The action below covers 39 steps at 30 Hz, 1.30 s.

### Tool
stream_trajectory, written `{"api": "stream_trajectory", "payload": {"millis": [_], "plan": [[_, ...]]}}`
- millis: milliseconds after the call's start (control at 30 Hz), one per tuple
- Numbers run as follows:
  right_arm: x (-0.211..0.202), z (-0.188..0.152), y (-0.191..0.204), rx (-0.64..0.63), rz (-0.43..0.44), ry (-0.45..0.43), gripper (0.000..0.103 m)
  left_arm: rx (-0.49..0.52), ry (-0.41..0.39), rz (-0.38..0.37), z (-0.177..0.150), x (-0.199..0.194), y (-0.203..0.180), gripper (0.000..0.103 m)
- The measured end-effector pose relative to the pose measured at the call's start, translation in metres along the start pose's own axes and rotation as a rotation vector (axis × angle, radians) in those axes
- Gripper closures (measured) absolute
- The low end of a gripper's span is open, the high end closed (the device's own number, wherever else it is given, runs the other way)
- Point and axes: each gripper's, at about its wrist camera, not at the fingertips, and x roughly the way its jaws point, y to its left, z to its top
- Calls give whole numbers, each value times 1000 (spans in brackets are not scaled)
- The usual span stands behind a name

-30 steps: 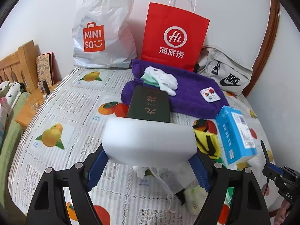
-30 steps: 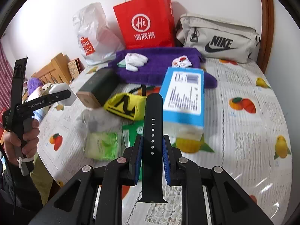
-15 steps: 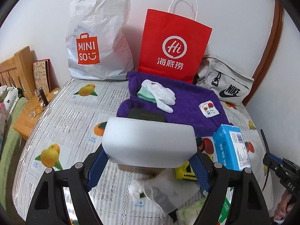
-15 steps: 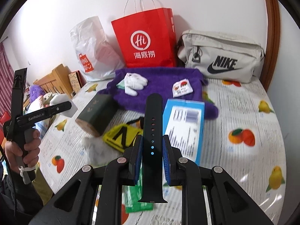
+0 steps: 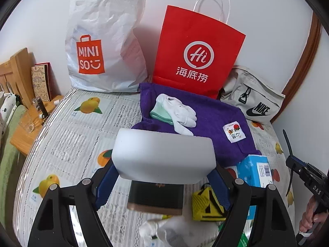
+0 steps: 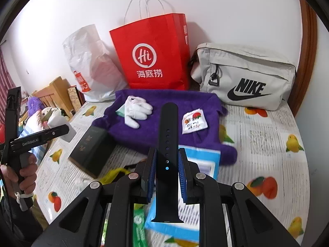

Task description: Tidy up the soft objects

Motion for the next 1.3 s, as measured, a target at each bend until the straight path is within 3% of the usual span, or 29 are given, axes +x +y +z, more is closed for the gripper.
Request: {"api": "stream_trajectory", "payload": {"millis": [233,800,1033,1300], "plan": [[27,22,-12,12,-1,10,83,-46,-4,-10,17,17,6,23],[113,67,-51,30,-29,87,83,-40,46,-28,50,69,1,23],[141,66,-63,44,-39,151,83,3,95,-35,63,99,-13,23],[160,64,-67,25,-43,200,83,24,208,-5,60,142,-25,23]]}}
